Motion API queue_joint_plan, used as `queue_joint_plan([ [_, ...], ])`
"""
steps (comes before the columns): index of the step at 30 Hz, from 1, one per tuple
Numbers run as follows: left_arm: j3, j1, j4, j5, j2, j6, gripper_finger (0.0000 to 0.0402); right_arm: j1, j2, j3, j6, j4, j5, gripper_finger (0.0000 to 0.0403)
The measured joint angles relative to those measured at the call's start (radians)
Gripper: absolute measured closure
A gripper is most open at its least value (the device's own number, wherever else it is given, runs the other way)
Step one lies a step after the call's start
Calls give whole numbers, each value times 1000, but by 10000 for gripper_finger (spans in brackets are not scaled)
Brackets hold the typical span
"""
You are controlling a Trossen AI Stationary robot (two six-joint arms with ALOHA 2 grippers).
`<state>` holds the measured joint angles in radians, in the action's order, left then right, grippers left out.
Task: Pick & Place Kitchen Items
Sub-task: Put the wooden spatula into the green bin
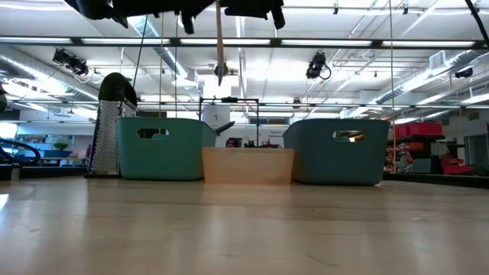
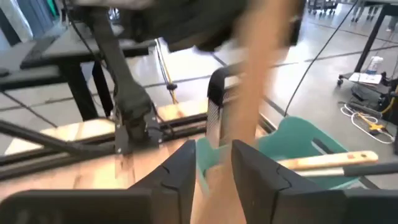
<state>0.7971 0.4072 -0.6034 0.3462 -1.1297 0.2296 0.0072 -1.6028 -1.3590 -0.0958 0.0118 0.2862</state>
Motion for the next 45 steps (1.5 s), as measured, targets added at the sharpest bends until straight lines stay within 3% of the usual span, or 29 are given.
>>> queue_joint_plan([
  [8, 0, 62, 197, -77, 64, -17, 308, -1, 0, 0, -17, -67, 27, 287],
  [18, 0, 127, 458, -289, 131, -54, 308, 1, 0, 0, -18, -101, 26, 321],
  [25, 0, 160, 539, -425, 131, -110, 308, 1, 0, 0, -20, -133, -20, 334],
  [38, 0, 181, 718, -522, 107, -87, 308, 11, 0, 0, -28, -213, -43, 340],
  [45, 0, 181, 749, -518, 101, -108, 308, 31, 0, 0, -27, -260, -42, 343],
])
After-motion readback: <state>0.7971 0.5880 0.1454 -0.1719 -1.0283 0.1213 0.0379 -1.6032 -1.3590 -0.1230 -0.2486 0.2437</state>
